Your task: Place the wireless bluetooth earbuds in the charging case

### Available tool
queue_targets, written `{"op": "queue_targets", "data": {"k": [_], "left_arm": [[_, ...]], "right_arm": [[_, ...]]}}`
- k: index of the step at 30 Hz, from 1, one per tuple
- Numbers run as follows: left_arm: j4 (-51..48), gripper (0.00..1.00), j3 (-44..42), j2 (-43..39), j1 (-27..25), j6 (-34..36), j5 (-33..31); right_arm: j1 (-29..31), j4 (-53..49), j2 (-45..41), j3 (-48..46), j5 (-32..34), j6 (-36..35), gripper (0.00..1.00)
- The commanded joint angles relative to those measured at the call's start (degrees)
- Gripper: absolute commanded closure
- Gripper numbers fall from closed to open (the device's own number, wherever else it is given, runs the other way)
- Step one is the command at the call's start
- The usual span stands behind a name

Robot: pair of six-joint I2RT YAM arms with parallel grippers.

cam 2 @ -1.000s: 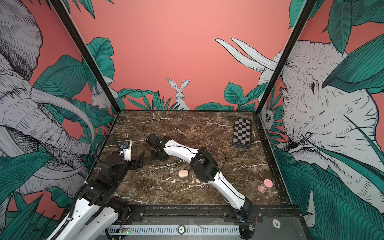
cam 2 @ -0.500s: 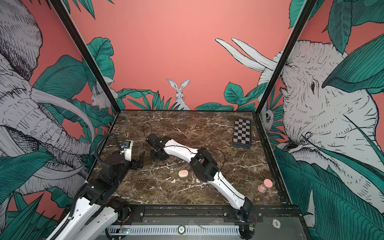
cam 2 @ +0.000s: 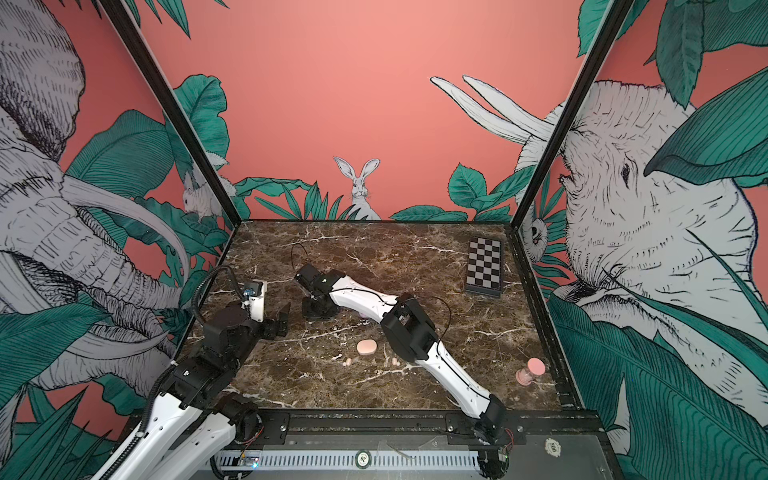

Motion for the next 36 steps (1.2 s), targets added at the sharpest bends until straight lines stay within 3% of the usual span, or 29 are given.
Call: {"op": "queue_targets", "data": {"k": [1, 18, 36], "left_arm": [[1.75, 0.01, -1.04, 0.11, -0.23, 0.14, 0.48], [2.11, 0.01, -1.13, 0.18, -0.28, 0.14, 0.57], [2.11, 0.01, -1.05, 0.3, -0.27, 0.03, 0.84]], "right_arm": [[-0.42, 0.04, 2.56, 1.04, -0.31, 0.77, 0.76], [-1.98, 1.77, -4.48, -3.99, -1.82, -2.45, 0.8], [-2.67, 1.55, -13.97, -14.16, 4.58, -7.34, 0.81]]}}
